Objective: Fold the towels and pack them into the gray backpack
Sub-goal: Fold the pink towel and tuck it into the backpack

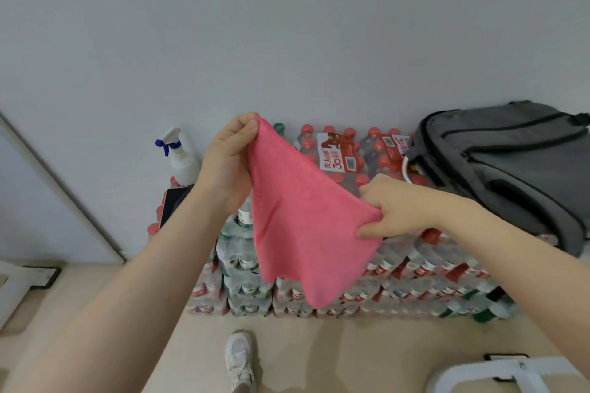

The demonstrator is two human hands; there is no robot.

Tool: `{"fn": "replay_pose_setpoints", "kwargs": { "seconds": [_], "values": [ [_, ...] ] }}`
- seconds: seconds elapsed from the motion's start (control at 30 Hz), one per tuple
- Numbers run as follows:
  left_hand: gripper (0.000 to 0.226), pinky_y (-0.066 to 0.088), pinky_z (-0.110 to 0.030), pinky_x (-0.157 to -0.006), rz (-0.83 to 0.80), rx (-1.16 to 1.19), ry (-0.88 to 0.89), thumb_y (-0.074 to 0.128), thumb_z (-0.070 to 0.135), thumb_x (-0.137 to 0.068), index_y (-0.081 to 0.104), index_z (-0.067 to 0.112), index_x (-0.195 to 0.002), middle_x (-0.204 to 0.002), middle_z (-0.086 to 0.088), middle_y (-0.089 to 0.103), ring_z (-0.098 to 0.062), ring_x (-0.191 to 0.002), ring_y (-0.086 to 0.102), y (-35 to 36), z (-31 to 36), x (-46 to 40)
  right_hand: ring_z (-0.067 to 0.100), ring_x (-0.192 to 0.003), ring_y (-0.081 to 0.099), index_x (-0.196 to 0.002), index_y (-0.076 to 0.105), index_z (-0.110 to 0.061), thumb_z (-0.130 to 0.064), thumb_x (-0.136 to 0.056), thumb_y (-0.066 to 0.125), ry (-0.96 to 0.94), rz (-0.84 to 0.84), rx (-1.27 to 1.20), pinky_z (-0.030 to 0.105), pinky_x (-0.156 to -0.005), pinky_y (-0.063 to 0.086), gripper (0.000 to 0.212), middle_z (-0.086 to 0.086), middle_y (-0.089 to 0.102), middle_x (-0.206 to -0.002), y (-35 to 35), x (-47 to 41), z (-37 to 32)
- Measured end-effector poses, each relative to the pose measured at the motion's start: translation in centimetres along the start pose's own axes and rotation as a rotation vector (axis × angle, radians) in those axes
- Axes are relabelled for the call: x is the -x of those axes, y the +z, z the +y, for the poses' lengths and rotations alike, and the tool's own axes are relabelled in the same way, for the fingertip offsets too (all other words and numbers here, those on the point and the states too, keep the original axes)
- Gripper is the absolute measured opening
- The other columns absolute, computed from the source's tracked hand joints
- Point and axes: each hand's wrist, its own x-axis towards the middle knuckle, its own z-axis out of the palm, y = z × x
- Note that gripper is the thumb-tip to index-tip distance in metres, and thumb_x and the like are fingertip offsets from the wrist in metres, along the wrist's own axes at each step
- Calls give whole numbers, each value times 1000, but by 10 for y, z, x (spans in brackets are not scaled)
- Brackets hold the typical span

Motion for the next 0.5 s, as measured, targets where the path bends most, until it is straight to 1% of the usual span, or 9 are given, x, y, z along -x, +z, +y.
{"fn": "replay_pose_setpoints", "kwargs": {
  "seconds": [0.03,0.07,0.13,0.2,0.23,0.3,0.37,0.43,0.5],
  "values": [
    [16,45,-14,-56,25,-61,-22,49,7,-89,52,14,-75,-59,10,58,-3,-57,53,1,-5,5,18,-60,42,-49,30,-18,-42,-82,60,-3,-1,97,18,-71,30,51,7,46,-64,6,5,0],
    [21,42,-14,-55,59,-155,-34,46,5,-92,51,15,-74,-58,10,56,-2,-55,51,2,-11,9,17,-62,42,-51,31,-19,-47,-82,57,4,6,216,20,-72,25,50,4,47,-65,12,9,3],
    [25,36,-17,-58,130,-425,-8,46,5,-92,51,18,-72,-62,8,51,-4,-59,45,0,-21,16,16,-69,44,-54,33,-20,-49,-84,53,72,-6,375,27,-78,27,46,-3,46,-66,24,15,9],
    [26,33,-20,-63,181,-599,24,47,5,-92,49,19,-71,-67,6,45,-5,-64,40,-2,-30,22,17,-71,46,-57,33,-21,-43,-87,51,161,-21,380,28,-73,32,41,-7,42,-64,33,20,15],
    [26,32,-21,-63,202,-631,34,46,5,-92,48,20,-71,-68,5,43,-6,-64,38,-4,-34,25,16,-71,47,-58,33,-22,-40,-89,51,199,-4,355,28,-69,35,40,-8,41,-64,36,22,18],
    [25,30,-22,-62,240,-678,58,43,8,-94,45,21,-73,-69,6,39,-7,-65,35,-8,-41,29,15,-72,50,-59,31,-23,-35,-91,48,252,103,326,28,-63,41,38,-6,45,-69,39,25,21],
    [24,30,-23,-62,286,-719,66,41,10,-95,43,24,-75,-70,7,37,-7,-65,34,-13,-47,30,15,-73,49,-61,31,-25,-33,-93,44,290,195,328,28,-61,41,36,-7,47,-74,41,26,25],
    [24,30,-23,-62,316,-728,60,40,10,-95,43,24,-76,-71,7,37,-7,-64,34,-21,-51,29,13,-69,47,-63,31,-26,-34,-93,44,299,160,284,24,-57,37,34,-10,43,-69,42,29,32],
    [24,30,-21,-63,326,-731,47,40,10,-95,44,25,-77,-73,8,39,-5,-67,35,-29,-54,29,11,-66,47,-67,34,-24,-36,-92,47,245,47,255,21,-52,33,30,-12,41,-66,47,31,36]
  ]
}}
